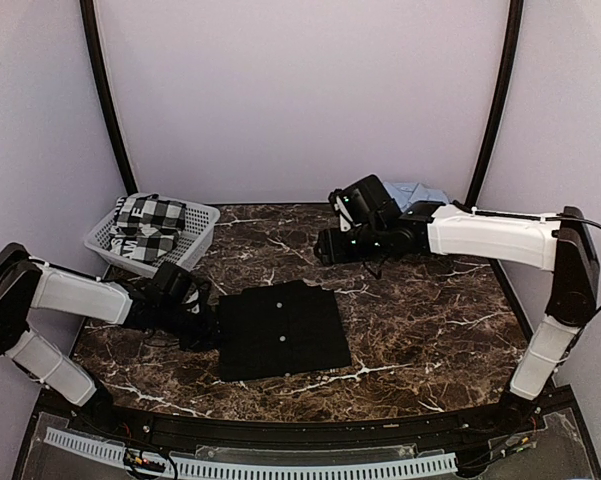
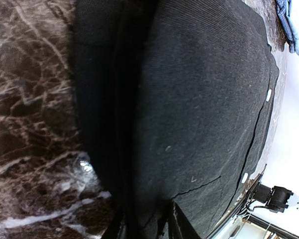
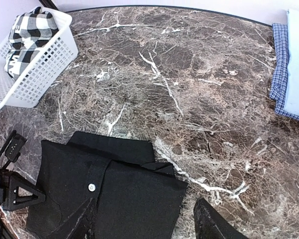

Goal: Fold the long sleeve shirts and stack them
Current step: Pick up the square-folded shirt from the center of the board, then turn over the square-folded shirt at the center of the board.

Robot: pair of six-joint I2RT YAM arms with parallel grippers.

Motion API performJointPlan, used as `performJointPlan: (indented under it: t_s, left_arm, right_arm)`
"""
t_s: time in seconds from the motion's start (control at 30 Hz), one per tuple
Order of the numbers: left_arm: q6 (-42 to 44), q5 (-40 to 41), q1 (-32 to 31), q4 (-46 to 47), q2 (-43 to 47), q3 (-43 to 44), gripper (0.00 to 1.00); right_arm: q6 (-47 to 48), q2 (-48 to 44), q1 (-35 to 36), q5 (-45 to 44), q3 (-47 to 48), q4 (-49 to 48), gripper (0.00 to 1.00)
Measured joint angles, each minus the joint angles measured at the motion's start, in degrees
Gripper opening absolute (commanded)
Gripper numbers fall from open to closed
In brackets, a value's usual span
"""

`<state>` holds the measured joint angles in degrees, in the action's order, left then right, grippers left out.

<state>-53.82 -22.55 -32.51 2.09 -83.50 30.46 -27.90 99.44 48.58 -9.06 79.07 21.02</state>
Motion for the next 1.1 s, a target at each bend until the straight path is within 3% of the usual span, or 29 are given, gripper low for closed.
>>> performJointPlan:
  t_s: [0.23,0.4,0.57,0.73,0.97,1.1]
  left_arm:
    - [-1.46,0.83,-0.57,1.70,-1.84,0.48,0.01]
    - [-1.14,1.79,-0.68,0.17,-2.08,1.62,0.00]
    - [2.36,4.57,-0.83,-8.59,-1.40,6.71,0.00]
    - [7.34,6.69,-0.68,-18.14,1.92,12.85,0.00]
    - [13.51,6.73,0.92,-29.24,4.46,18.47,0.00]
    - [17.16,6.75,2.10,-34.91,4.57,22.86,0.00]
  right_arm:
    - [-0.24,-3.58,0.00,-0.11,-6.21,-2.93,0.64]
    - [-0.68,-4.07,0.00,-0.24,-10.16,-3.30,0.64]
    - [-1.33,-4.52,0.00,-0.07,-13.00,-3.72,0.62]
    - [-1.99,-4.22,0.20,1.60,-15.23,-4.52,0.52]
    - [-4.20,2.51,4.31,3.41,-14.45,-5.68,0.30]
    - [-4.94,8.28,6.38,4.42,-11.96,-5.97,0.27]
